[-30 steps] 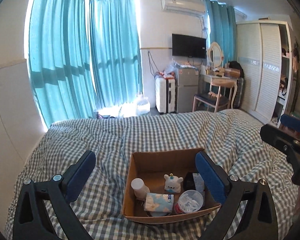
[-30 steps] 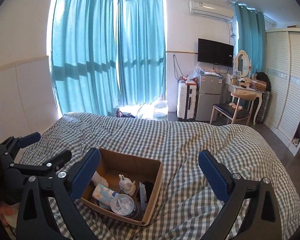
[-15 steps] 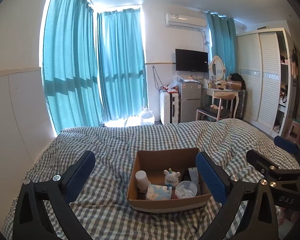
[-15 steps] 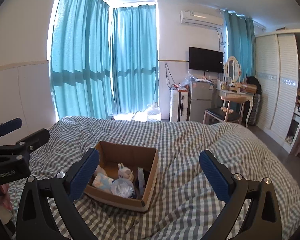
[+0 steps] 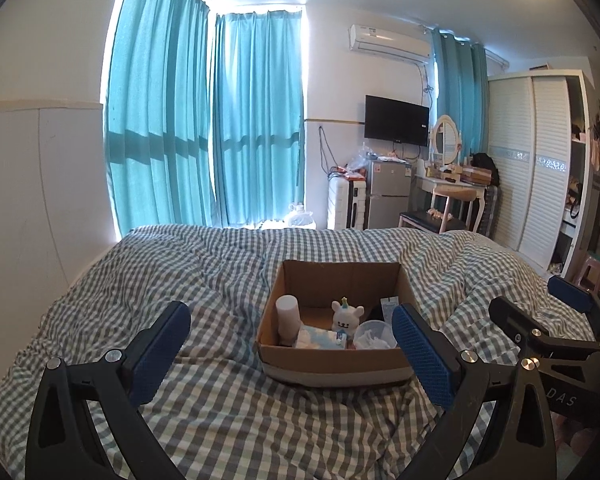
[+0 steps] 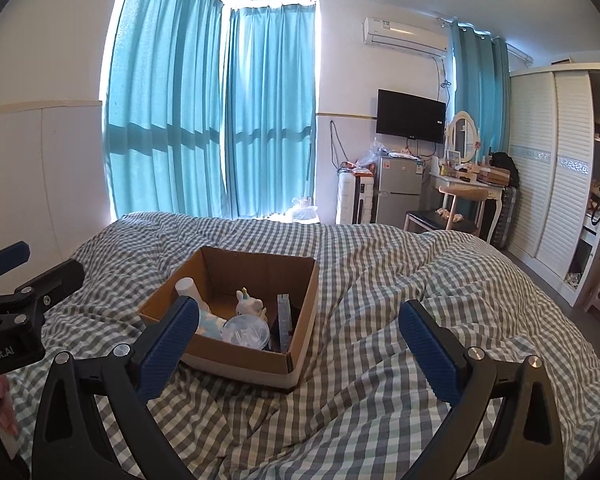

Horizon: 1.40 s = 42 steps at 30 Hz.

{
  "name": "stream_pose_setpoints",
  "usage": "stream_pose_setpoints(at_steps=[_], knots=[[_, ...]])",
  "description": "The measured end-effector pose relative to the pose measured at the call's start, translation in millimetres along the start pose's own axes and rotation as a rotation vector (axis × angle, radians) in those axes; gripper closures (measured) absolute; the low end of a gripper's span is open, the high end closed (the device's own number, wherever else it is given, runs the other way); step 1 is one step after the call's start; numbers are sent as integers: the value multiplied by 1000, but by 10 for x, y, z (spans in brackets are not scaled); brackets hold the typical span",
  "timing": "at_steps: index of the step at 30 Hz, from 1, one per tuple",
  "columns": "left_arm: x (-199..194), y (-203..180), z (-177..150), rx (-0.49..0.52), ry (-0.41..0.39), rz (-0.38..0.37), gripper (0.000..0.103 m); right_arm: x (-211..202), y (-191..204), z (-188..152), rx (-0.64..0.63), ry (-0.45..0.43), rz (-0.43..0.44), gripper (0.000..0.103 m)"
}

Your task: Organize objects

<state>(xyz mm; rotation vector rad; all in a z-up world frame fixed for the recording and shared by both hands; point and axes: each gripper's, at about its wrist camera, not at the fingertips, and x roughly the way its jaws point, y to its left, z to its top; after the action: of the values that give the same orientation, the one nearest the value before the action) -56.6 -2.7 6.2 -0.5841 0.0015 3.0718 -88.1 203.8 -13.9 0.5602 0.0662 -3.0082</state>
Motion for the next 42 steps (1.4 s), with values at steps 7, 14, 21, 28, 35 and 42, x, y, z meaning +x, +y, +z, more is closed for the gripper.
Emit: stream_pose_setpoints(at_steps=[7, 14, 21, 28, 35, 42], knots=[[-49, -50, -53, 27, -8, 5, 0, 42, -44, -72, 11, 22, -14, 2], [-34, -89, -55, 32, 3, 9, 0, 56, -61, -113, 8, 36, -19, 2], [-41, -93, -69, 35, 7, 8, 0, 56, -30, -117, 3, 37, -18, 2], [-33, -83, -95, 38, 13, 14, 0, 45, -47, -116, 9, 38, -20, 2], [-32, -59, -113, 29, 19, 14, 0, 44, -31, -124, 6, 40, -21, 2], [-39, -66, -126, 45, 23, 32, 0, 35, -16, -127, 4, 43, -19, 2]])
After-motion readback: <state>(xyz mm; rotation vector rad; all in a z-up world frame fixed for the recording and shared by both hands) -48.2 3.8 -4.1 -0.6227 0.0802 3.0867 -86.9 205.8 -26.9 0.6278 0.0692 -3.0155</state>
